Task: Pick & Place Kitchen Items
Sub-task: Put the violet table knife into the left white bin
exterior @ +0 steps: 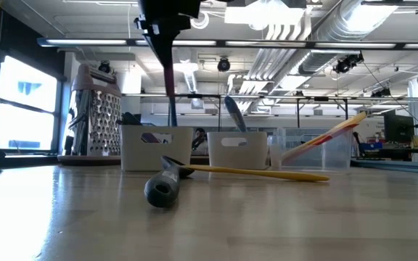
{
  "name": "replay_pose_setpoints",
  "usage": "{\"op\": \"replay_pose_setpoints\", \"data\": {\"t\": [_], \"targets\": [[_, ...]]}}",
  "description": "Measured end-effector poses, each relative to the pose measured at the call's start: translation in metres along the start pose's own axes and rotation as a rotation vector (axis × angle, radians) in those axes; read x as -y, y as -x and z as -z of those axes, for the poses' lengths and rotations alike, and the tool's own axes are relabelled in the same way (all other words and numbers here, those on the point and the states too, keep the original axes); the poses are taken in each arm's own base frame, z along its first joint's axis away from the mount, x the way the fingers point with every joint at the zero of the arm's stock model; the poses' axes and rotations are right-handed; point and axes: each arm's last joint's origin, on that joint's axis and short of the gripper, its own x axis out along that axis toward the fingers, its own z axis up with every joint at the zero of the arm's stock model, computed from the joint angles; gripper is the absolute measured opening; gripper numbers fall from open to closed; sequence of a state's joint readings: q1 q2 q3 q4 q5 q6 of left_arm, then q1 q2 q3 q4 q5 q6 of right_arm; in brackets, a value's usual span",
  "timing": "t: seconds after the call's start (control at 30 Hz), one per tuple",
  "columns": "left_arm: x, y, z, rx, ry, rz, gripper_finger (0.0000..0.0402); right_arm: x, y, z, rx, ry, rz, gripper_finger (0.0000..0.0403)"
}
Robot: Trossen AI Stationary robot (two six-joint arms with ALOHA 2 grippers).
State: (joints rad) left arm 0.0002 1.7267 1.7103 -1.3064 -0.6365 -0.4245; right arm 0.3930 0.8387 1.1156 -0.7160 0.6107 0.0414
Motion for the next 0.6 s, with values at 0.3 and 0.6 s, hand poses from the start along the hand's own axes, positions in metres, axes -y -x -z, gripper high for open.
{"op": "replay_pose_setpoints", "data": {"t": [0.3, 0.6], "targets": [[-0.001, -0.001, 0.000, -0.001, -0.029, -0.010, 0.0000, 0.000, -0.001, 0.002, -0.017, -0.035, -0.025, 0.0255], [-0.015, -0.003, 0.019, -0.202, -0.024, -0.118, 0.0000, 0.000, -0.002, 0.002, -0.020, -0.034, -0.024, 0.0255]]}}
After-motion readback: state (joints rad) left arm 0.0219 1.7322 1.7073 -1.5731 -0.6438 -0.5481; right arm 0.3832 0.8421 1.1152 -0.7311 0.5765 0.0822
